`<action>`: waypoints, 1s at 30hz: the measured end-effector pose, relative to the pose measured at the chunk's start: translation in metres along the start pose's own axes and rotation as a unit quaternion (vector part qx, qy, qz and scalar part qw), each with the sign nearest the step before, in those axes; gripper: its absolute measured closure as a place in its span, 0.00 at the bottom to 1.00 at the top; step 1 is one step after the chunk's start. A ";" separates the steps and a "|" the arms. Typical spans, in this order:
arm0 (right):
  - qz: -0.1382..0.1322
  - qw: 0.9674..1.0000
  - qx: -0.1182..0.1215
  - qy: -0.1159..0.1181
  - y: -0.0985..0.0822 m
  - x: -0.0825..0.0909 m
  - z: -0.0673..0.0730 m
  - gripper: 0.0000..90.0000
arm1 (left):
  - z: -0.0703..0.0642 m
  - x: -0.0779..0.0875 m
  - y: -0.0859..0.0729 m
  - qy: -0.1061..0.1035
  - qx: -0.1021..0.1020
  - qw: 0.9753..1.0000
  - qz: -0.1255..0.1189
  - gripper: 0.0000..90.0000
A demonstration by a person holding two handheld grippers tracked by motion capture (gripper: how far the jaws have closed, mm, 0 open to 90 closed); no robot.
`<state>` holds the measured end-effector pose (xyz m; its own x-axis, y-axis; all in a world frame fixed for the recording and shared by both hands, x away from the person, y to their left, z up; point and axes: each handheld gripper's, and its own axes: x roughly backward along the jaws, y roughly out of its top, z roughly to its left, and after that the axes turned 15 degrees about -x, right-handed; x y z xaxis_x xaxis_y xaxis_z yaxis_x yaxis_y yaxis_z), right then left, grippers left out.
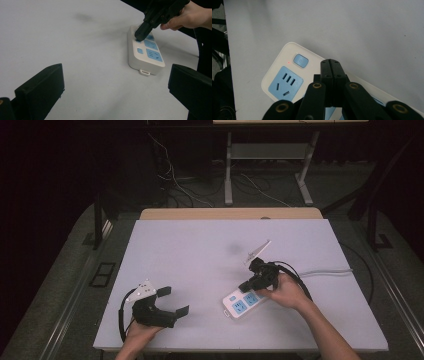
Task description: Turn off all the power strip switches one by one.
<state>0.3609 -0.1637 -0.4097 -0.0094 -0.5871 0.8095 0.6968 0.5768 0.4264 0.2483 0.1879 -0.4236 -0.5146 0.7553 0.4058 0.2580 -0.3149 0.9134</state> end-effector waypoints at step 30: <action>-0.014 0.999 -0.004 0.031 -0.005 -0.001 -0.009 1.00 | -0.001 0.001 -0.001 0.003 0.002 1.000 0.000 0.00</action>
<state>0.3640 -0.1714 -0.4169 0.0147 -0.6371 0.7707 0.7027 0.5549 0.4453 0.2467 0.1878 -0.4239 -0.5198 0.7516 0.4061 0.2606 -0.3132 0.9132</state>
